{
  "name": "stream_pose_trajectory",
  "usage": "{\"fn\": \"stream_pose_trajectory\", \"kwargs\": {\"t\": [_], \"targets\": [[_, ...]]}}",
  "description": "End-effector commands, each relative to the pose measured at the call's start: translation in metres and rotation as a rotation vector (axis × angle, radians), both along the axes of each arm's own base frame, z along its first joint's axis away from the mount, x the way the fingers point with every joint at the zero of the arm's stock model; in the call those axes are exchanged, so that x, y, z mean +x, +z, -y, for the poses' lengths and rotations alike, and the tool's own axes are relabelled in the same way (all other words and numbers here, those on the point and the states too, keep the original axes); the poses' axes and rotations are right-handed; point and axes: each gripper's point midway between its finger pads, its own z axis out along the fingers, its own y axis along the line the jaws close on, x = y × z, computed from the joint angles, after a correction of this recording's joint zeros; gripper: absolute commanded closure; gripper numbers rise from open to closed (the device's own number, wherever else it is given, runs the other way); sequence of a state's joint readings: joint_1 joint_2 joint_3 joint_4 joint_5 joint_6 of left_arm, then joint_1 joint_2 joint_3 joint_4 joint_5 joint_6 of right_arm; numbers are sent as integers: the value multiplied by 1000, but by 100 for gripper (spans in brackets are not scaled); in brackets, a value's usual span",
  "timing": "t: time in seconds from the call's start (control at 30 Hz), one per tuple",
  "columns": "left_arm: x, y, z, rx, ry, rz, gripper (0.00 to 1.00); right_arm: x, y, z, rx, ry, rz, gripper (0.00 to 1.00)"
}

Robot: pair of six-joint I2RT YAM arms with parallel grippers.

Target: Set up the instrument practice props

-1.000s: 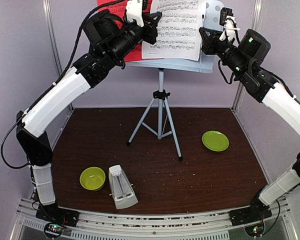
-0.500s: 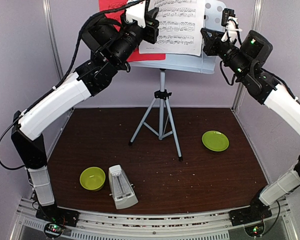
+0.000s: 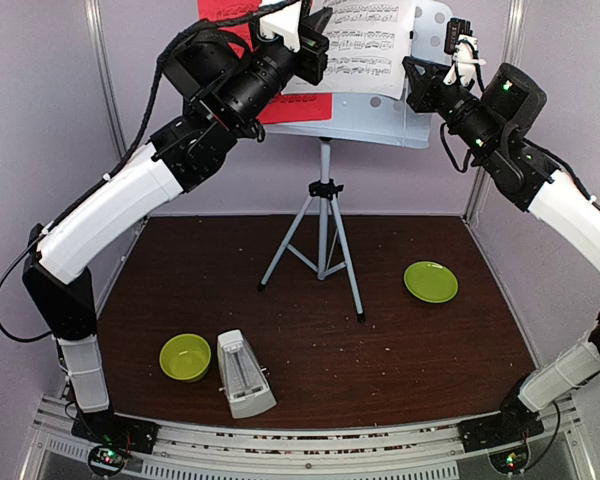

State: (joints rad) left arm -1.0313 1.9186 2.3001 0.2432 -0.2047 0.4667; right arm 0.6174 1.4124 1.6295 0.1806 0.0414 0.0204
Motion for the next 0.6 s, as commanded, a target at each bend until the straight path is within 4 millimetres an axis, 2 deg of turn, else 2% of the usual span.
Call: {"fn": "stream_pose_trajectory", "kwargs": {"t": [0.0, 0.1, 0.27, 0.47, 0.57], "targets": [[1, 12, -28, -117, 83, 5, 100, -6, 4, 9, -2, -30, 12, 100], [1, 17, -48, -153, 160, 14, 100, -6, 4, 10, -1, -32, 10, 100], [-3, 22, -63, -184, 193, 18, 100, -5, 3, 9, -1, -33, 9, 100], [-11, 23, -57, -158, 191, 46, 100, -4, 3, 7, -1, -27, 10, 100], [-13, 16, -38, -86, 126, 54, 100, -4, 2, 4, -6, -15, 14, 100]]}}
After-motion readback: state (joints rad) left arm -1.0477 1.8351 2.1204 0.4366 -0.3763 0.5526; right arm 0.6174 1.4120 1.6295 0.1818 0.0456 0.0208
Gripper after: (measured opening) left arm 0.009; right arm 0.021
